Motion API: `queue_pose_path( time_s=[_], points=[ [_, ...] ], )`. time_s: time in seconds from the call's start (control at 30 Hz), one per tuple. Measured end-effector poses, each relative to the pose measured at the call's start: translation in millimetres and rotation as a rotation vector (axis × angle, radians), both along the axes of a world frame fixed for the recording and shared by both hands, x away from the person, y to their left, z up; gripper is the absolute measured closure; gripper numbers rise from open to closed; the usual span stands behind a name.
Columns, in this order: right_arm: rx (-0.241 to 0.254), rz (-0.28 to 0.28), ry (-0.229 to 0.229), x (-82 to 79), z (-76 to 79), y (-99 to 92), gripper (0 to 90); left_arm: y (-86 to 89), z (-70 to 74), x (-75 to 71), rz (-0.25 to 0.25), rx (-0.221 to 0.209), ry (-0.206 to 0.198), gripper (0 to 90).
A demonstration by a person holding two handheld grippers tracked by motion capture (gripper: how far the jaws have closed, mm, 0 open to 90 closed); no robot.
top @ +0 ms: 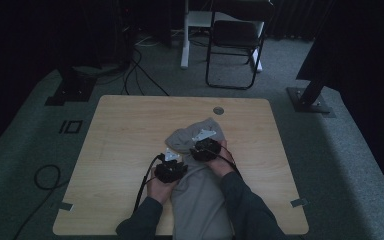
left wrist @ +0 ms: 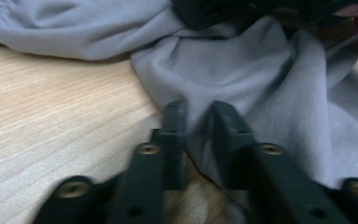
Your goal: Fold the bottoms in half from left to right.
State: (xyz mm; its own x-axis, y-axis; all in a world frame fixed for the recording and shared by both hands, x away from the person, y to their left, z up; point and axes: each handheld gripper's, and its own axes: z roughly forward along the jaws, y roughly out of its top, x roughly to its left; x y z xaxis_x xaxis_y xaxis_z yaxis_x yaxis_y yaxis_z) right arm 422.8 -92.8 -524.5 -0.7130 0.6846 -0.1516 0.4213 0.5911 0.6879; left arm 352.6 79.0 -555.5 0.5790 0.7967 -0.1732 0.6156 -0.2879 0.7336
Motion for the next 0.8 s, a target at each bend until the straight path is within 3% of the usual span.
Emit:
queue_pose_path(
  time_s=[0.07, 0.1, 0.2, 0.23, 0.27, 0.37, 0.4, 0.43, 0.47, 0.53, 0.63, 0.8],
  points=[
    [-0.03, 0.039, 0.031, 4.9, -4.8, 6.7, 72.7, -1.0, 0.6, -0.3, 0.0, 0.013, -0.002, 87.0],
    [-0.03, 0.039, 0.031, 4.9, -4.8, 6.7, 72.7, -1.2, 0.9, -0.8, -0.003, 0.02, -0.003, 87.0],
    [-0.03, 0.024, 0.017, 4.8, 0.4, 2.8, 87.2, -0.9, 1.3, -2.6, -0.007, 0.031, -0.01, 88.0],
    [0.07, -0.017, -0.007, 3.3, 11.3, -10.7, 87.7, -0.6, 1.3, -3.4, -0.007, 0.033, -0.012, 88.0],
    [0.07, -0.017, -0.007, 3.3, 11.3, -10.7, 87.7, 0.1, 1.4, -4.0, -0.008, 0.039, -0.013, 88.0],
    [0.294, -0.149, -0.018, 1.9, 22.0, -48.5, 87.7, 0.3, 1.3, -6.4, -0.004, 0.047, -0.023, 88.0],
    [0.311, -0.234, -0.027, 3.0, 19.0, -62.3, 87.4, 0.1, 1.4, -6.6, -0.004, 0.048, -0.024, 87.9],
    [0.328, -0.306, 0.008, 6.1, 11.8, -75.0, 87.4, -0.6, 1.4, -6.6, -0.003, 0.053, -0.026, 87.9],
    [0.304, -0.363, 0.044, 8.9, 2.5, -83.9, 87.6, -1.4, 1.6, -6.7, -0.001, 0.058, -0.029, 87.4],
    [0.227, -0.422, 0.093, 10.2, -18.6, -100.3, 84.0, -1.7, 1.3, -6.7, -0.001, 0.056, -0.03, 84.9],
    [0.241, -0.43, 0.1, 9.1, -21.9, -106.7, 80.5, -0.6, 1.0, -5.3, -0.001, 0.048, -0.026, 80.0],
    [0.275, -0.385, 0.09, 10.5, -15.0, -107.4, 73.5, 0.7, 2.5, -3.7, 0.005, 0.045, -0.037, 68.2]
  ],
)
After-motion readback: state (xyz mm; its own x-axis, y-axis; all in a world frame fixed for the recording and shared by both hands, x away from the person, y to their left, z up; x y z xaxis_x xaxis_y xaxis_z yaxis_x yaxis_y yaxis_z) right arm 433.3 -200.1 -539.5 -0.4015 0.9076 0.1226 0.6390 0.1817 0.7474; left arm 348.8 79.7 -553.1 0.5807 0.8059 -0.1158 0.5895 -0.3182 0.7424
